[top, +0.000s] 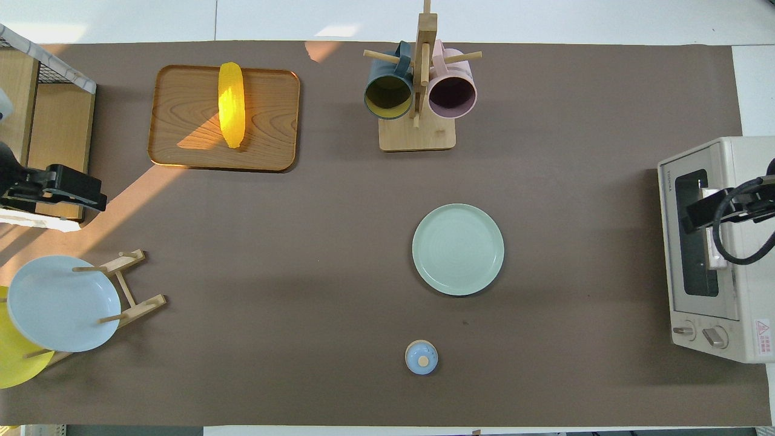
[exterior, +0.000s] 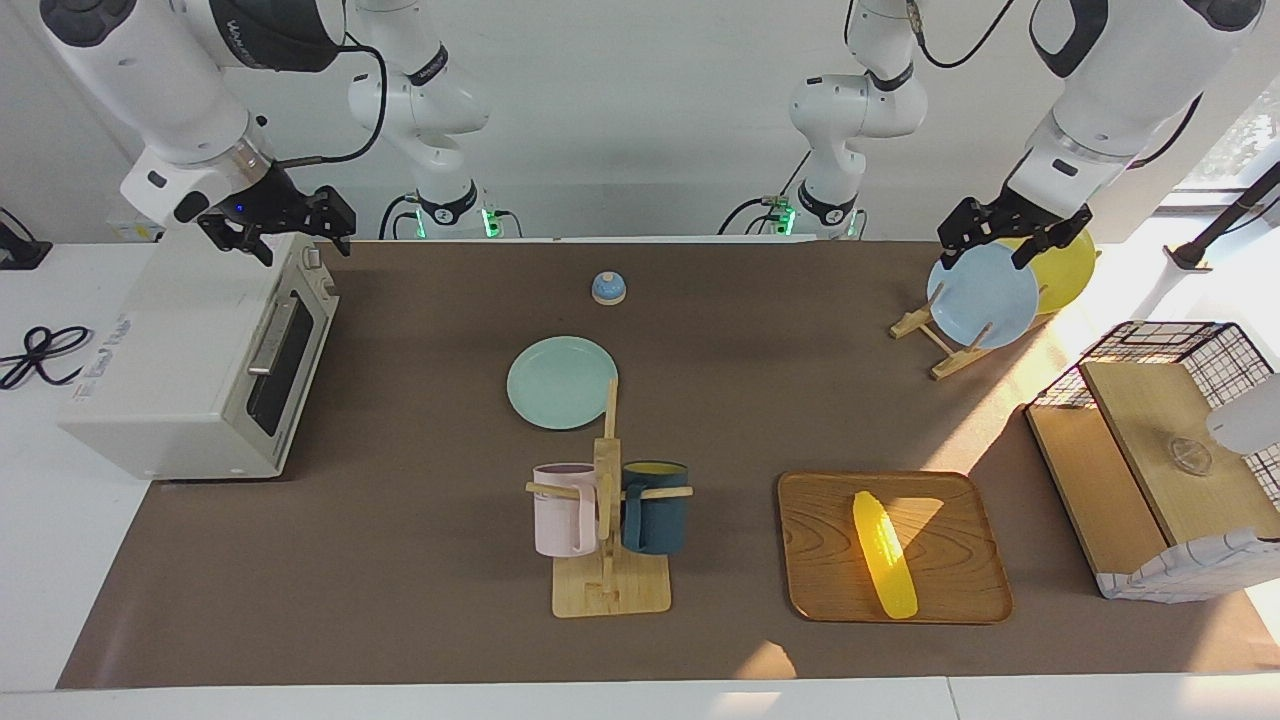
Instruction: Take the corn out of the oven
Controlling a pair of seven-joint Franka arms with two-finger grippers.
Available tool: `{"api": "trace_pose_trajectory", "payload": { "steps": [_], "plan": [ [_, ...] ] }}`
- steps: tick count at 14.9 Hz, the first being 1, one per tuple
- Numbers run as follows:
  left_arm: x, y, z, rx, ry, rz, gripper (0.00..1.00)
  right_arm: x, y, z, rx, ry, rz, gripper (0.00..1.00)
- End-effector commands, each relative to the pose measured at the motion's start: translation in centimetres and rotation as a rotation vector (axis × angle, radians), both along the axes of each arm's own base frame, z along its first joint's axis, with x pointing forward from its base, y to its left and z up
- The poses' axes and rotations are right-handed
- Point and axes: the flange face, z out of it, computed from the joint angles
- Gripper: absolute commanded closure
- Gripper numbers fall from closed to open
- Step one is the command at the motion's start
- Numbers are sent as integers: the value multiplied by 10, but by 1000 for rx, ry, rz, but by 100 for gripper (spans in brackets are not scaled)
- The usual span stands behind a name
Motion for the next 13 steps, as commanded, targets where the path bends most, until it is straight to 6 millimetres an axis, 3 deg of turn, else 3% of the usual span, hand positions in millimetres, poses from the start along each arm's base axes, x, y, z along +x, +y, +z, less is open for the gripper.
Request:
{"api": "trace_pose_trajectory", "payload": {
  "steps": [1,4,13],
  "plan": [
    [-6,-10,-7,15,-57,-17,0,0,4,3,25,6,-20,0],
    [-5,-19,-10,15,-58,-33,0,0,3,3,25,6,-21,0],
    [-3,-13,-7,8,-78,-21,0,0,3,3,25,6,-21,0]
  ]
}}
